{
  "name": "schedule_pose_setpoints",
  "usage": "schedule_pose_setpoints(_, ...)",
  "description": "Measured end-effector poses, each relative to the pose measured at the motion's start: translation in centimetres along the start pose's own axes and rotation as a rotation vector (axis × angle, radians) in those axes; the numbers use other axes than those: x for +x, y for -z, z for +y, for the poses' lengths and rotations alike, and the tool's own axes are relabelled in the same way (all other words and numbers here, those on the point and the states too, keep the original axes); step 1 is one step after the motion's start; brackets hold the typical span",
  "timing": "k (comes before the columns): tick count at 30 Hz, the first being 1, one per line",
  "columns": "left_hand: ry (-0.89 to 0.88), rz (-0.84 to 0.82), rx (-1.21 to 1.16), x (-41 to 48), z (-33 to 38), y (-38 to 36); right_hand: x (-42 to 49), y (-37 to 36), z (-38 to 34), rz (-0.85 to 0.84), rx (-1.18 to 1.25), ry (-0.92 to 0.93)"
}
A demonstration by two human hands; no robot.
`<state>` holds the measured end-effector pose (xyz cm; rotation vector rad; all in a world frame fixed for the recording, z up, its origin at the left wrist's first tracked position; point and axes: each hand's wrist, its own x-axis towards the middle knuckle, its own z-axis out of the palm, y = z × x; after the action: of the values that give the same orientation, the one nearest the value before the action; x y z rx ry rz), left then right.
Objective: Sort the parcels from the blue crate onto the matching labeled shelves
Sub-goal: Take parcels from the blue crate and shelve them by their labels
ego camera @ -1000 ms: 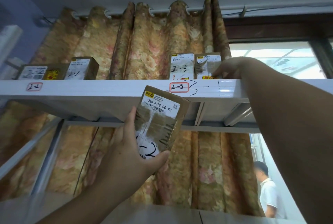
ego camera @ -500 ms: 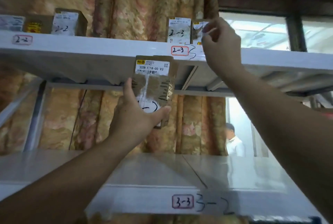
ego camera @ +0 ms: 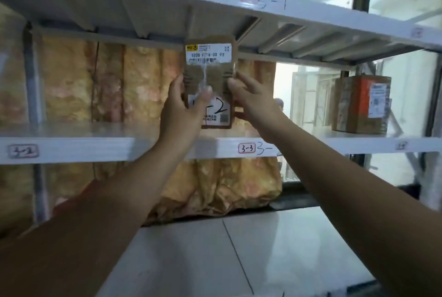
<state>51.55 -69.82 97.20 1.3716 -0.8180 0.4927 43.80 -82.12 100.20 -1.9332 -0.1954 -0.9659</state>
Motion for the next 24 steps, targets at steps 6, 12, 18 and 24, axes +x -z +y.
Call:
schedule_pose_setpoints(6, 0.075, -0.021, -0.018, -4.1, -2.9, 1.1, -4.5, -0.5, 3.3, 0.011, 0.025, -0.073)
schedule_pose_setpoints(12, 0.126, -0.041, -0.043, -9.5, -7.6, 0.6, -9.5, -2.8, 10.2, 0.185, -0.044, -0.111)
schedule_pose_setpoints(18, 0.434, -0.125, -0.09, -13.0, -15.4, -0.7, -13.5, -4.0, 18.2, 0.099, -0.133, -0.247)
schedule_pose_setpoints(24, 0.8, -0.128, -0.178, -15.8, -20.2, -2.7, -15.1, -3.7, 25.9, -0.017, -0.151, -0.43)
